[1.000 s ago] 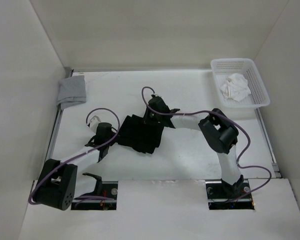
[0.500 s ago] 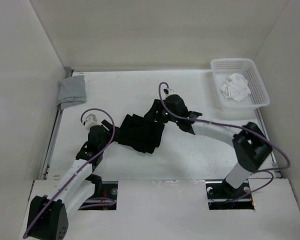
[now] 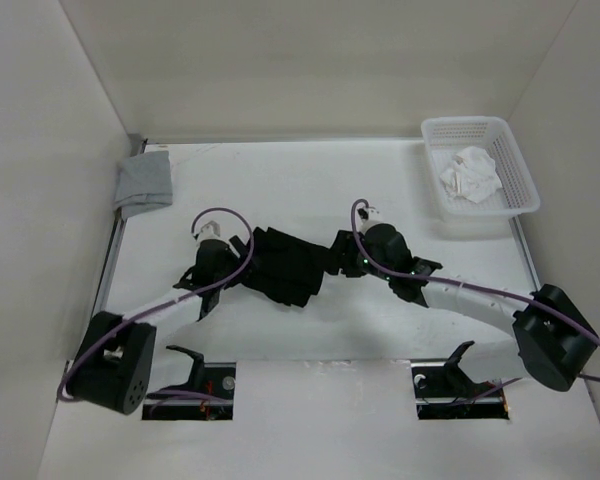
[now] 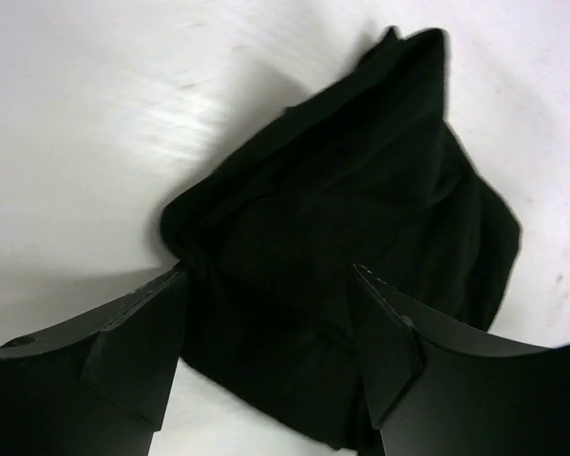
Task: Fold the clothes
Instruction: Neatly place the folded tank top to the corner
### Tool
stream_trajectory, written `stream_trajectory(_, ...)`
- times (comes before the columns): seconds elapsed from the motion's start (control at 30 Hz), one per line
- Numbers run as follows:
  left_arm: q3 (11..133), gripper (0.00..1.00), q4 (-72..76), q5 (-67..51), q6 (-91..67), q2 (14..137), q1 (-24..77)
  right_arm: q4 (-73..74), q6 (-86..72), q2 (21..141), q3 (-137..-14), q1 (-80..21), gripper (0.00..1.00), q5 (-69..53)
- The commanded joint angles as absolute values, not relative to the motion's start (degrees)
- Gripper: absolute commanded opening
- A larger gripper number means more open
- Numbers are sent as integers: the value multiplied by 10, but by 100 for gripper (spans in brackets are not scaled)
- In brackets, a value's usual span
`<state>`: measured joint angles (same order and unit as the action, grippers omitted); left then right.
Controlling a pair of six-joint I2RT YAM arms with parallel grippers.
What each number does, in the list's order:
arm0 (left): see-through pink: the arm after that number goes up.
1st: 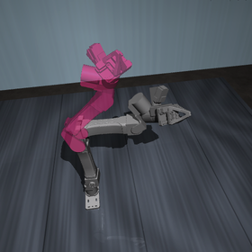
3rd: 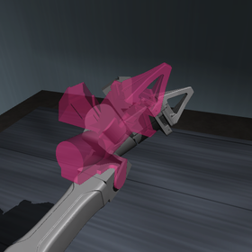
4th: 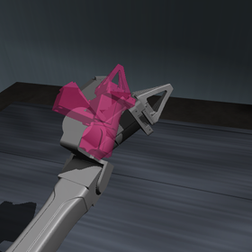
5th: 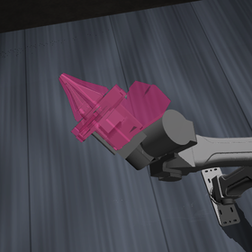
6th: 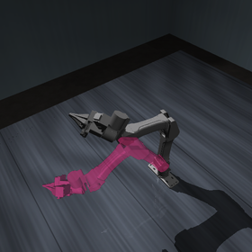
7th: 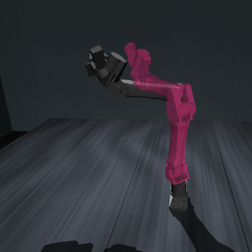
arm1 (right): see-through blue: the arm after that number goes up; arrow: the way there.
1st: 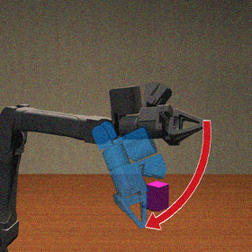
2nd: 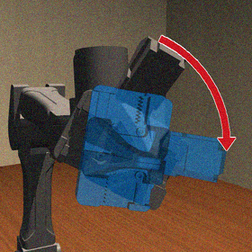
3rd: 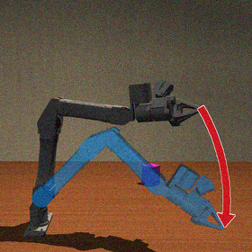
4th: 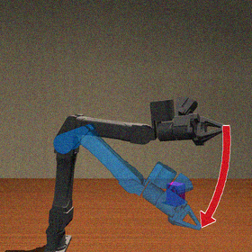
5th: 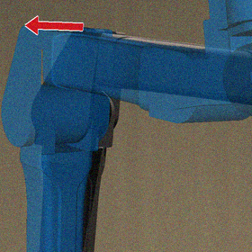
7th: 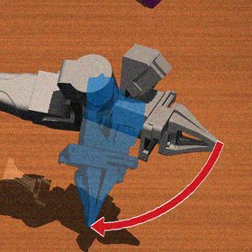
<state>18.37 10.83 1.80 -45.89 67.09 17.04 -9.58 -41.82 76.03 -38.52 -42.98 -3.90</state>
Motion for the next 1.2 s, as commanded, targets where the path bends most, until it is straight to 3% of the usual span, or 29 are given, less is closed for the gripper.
stream_trajectory(0.0,190,64,176,-32,-471,762,200,-148,-418,738,-393,-429,66,-30)
stream_trajectory(0.1,194,52,255,-53,-497,829,211,-146,-419,741,-400,-429,66,-30)
stream_trajectory(0.3,257,13,370,-50,-526,937,240,-148,-434,726,-398,-435,66,-22)
stream_trajectory(0.43,350,2,388,-50,-540,997,247,-142,-440,683,-383,-440,65,3)
stream_trajectory(0.83,756,0,194,-79,-437,1057,124,-91,-436,563,-334,-349,67,9)
stream_trajectory(1.07,758,2,207,-53,-495,1007,-57,-88,-418,591,-334,-334,67,-25)
stream_trajectory(1.17,700,10,230,-6,-571,998,-123,-92,-415,608,-330,-335,67,-31)
